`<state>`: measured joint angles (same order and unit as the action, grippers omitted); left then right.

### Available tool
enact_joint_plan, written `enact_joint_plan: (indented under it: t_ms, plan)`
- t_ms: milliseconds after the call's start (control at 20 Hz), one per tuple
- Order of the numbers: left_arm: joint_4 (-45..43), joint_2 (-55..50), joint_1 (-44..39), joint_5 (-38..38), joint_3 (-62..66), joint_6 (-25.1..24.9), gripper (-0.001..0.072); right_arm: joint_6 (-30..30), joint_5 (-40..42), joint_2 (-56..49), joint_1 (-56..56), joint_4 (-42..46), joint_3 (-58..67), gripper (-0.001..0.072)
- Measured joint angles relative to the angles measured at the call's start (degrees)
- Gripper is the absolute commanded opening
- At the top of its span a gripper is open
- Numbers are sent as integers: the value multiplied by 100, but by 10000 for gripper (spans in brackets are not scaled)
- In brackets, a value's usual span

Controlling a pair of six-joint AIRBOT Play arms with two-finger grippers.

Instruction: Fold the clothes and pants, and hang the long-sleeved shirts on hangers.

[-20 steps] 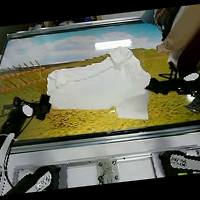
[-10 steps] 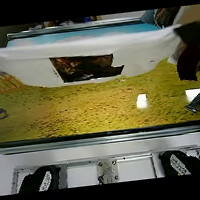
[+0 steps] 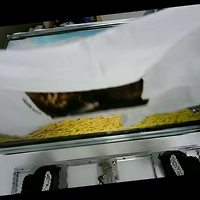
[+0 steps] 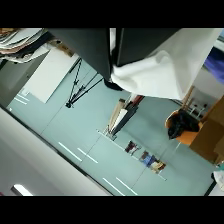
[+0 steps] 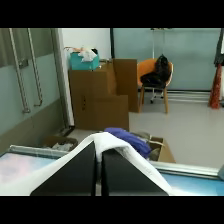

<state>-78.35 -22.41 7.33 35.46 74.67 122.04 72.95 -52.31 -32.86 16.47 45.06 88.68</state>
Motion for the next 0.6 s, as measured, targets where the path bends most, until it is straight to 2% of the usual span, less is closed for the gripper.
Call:
enact_joint_plan:
  t_ms: [150,350,500,600]
  plan:
    - [-83,-380,7,494,-485,0,4,584,-743,-385,-4,284,-7,11]
    - [-68,-1537,4,767,-1222,2,4,1064,-1657,-1589,-284,649,-356,11]
    - [48,-2686,-52,660,-1534,9,4,1237,-1849,-2883,-756,1226,-581,11]
    - [103,-3534,-131,334,-1633,22,4,1292,-1652,-3812,-977,1469,-614,11]
